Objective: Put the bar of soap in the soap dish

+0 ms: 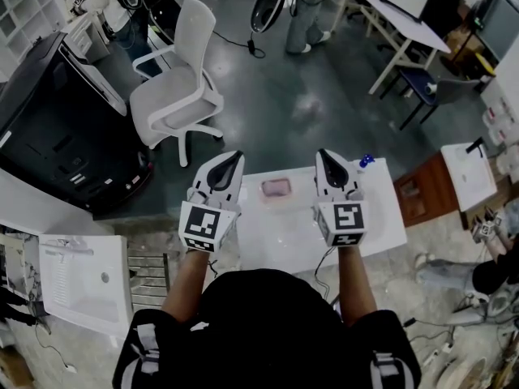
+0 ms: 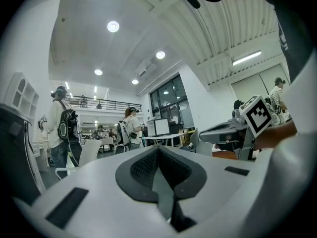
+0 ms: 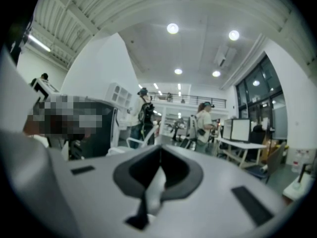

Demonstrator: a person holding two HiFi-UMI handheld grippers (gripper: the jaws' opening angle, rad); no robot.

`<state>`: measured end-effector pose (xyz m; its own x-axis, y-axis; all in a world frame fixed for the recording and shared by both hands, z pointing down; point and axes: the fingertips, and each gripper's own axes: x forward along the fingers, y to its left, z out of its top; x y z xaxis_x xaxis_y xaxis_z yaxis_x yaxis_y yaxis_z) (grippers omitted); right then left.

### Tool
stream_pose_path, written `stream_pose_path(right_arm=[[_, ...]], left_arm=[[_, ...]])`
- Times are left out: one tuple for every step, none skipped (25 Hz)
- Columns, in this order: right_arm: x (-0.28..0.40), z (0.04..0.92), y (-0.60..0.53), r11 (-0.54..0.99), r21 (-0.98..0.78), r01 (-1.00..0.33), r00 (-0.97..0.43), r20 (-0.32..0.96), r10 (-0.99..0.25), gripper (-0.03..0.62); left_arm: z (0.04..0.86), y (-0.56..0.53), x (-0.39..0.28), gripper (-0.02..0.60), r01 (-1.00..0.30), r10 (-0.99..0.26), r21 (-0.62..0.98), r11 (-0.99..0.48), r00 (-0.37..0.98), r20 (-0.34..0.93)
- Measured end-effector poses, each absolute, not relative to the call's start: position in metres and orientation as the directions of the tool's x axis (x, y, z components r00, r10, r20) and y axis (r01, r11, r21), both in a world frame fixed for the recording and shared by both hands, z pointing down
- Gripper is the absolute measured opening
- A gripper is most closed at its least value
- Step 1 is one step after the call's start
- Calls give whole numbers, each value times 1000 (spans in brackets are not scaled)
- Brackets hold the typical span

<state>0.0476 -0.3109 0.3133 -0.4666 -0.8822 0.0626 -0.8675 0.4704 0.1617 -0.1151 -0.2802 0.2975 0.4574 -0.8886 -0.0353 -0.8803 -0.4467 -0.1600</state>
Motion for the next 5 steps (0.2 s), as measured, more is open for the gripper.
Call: stream_pose_path(right_arm=[[48, 313, -310, 469, 161, -868, -465, 63, -883, 35], [49, 313, -309, 468, 160, -869, -464, 62, -883, 35], [49, 312, -308, 468, 158, -869, -464, 62, -884, 35], [49, 312, -307, 468, 157, -870, -464, 61, -884, 35], [49, 312, -306, 468, 155, -870, -464, 61, -884, 35]], left_arm=[[296, -279, -114, 25, -879, -887, -162, -449, 460, -39], [295, -278, -113, 25, -877, -886, -164, -451, 463, -41], [295, -276, -112, 25, -876, -885, -166, -452, 464, -41], [294, -275, -112, 25, -876, -885, -168, -452, 465, -41], [294, -274, -111, 25, -875, -884, -170, -453, 465, -40]])
